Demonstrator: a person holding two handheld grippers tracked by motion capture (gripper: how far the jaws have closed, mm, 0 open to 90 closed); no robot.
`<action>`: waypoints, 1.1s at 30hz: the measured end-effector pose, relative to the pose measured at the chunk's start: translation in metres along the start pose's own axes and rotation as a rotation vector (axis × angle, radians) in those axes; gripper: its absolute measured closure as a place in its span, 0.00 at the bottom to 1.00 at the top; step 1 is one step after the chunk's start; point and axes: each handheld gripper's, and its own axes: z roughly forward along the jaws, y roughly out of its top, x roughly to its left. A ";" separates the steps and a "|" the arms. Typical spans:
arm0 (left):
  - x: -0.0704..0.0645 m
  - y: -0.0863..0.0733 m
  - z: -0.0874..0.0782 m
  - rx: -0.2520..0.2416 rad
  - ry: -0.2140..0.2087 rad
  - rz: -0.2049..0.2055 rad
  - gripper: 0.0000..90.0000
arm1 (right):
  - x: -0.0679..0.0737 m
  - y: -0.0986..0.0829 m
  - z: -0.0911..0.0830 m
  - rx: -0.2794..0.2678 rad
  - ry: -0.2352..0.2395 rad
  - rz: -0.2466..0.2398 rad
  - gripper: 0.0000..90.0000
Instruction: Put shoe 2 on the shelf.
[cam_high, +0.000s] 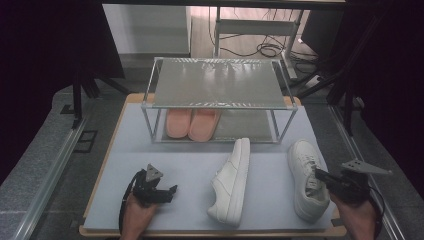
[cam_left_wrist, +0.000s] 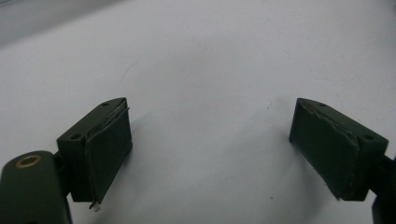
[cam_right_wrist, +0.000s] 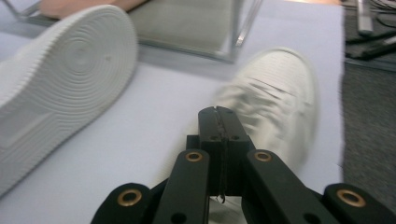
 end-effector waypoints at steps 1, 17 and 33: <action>0.000 0.000 0.000 0.000 0.000 -0.001 0.14 | 0.005 0.001 0.002 0.000 0.013 -0.008 1.00; 0.000 0.000 0.000 0.000 -0.001 -0.001 0.14 | 0.065 0.008 0.045 0.049 0.161 -0.098 1.00; 0.000 0.000 0.000 0.001 0.001 0.001 0.14 | 0.111 0.017 0.083 0.076 0.272 -0.151 1.00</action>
